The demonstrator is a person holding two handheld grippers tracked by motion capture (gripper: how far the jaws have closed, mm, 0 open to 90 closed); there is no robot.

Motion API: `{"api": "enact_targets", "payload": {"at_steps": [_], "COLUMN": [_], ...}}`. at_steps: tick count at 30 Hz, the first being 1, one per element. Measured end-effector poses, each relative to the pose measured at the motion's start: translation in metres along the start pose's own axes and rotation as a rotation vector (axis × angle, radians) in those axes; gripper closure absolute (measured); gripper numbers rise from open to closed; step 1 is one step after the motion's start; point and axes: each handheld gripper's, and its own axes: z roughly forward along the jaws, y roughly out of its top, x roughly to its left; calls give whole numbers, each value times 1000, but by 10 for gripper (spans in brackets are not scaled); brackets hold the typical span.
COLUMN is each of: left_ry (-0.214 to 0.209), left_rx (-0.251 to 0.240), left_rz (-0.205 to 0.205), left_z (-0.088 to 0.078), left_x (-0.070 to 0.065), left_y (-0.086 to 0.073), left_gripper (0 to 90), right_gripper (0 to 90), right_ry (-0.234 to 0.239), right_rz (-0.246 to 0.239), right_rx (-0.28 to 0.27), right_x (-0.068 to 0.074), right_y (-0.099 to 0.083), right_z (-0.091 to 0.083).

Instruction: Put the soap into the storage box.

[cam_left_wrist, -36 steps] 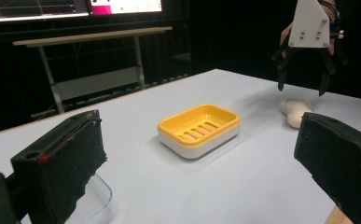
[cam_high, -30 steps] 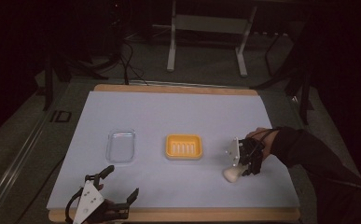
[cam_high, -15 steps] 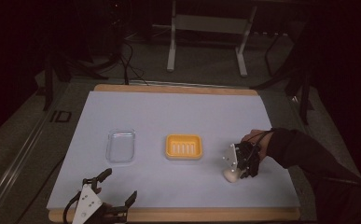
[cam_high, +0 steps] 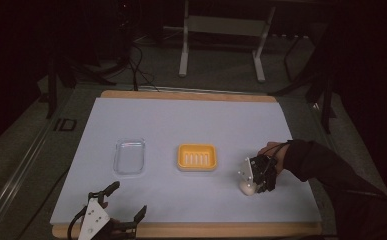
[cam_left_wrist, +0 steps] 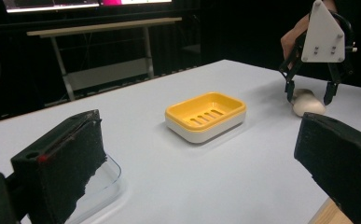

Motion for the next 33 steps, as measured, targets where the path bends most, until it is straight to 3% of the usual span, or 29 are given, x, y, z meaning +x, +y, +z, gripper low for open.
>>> {"api": "enact_targets", "payload": {"at_steps": [11, 17, 33], "left_ry": [-10, -11, -12], "left_rx": [3, 3, 2], "left_rz": [6, 3, 9], "left_z": [0, 0, 0], "left_x": [-1, -1, -1], "left_y": [0, 0, 0], "left_gripper": [17, 17, 17], "right_gripper": [449, 482, 494], "right_ry": [13, 47, 65], "right_rz": [3, 13, 91], "right_rx": [20, 33, 6], "right_x": [-2, -3, -6], "right_y": [-2, -2, -2], "right_z": [6, 10, 5]}}
